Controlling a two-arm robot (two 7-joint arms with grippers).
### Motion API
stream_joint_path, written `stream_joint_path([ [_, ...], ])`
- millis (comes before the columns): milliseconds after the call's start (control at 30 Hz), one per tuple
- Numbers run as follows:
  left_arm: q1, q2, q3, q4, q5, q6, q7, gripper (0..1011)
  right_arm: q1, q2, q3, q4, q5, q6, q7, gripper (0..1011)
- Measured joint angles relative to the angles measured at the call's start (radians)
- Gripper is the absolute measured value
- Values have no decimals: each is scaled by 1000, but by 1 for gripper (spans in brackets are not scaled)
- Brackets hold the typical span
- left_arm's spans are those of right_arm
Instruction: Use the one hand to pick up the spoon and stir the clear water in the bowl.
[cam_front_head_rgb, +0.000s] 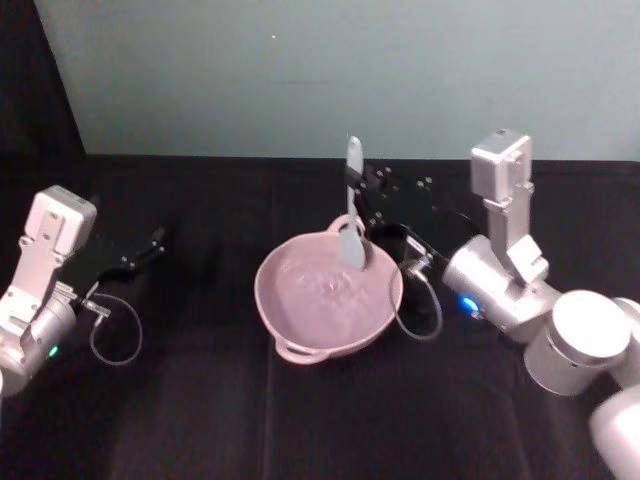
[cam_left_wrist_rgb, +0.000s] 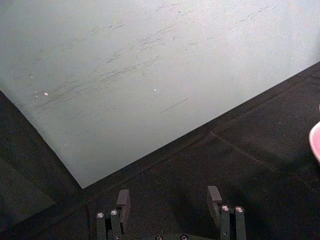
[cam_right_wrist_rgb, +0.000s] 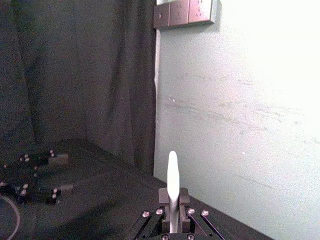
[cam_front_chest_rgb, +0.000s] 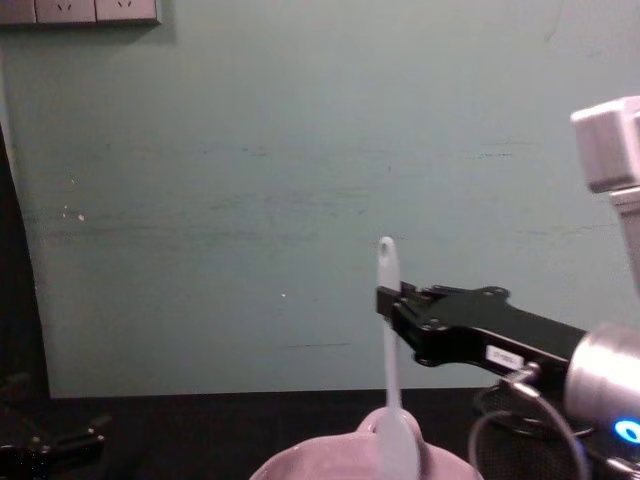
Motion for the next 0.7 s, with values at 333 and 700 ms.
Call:
stream_joint_path([
  [333, 0, 0, 0, 0, 0, 0, 0, 1011, -131, 91, 33, -203, 91, 133, 75, 113],
  [700, 0, 0, 0, 0, 0, 0, 0, 1011, -121, 50, -40, -200, 124, 146, 96, 113],
])
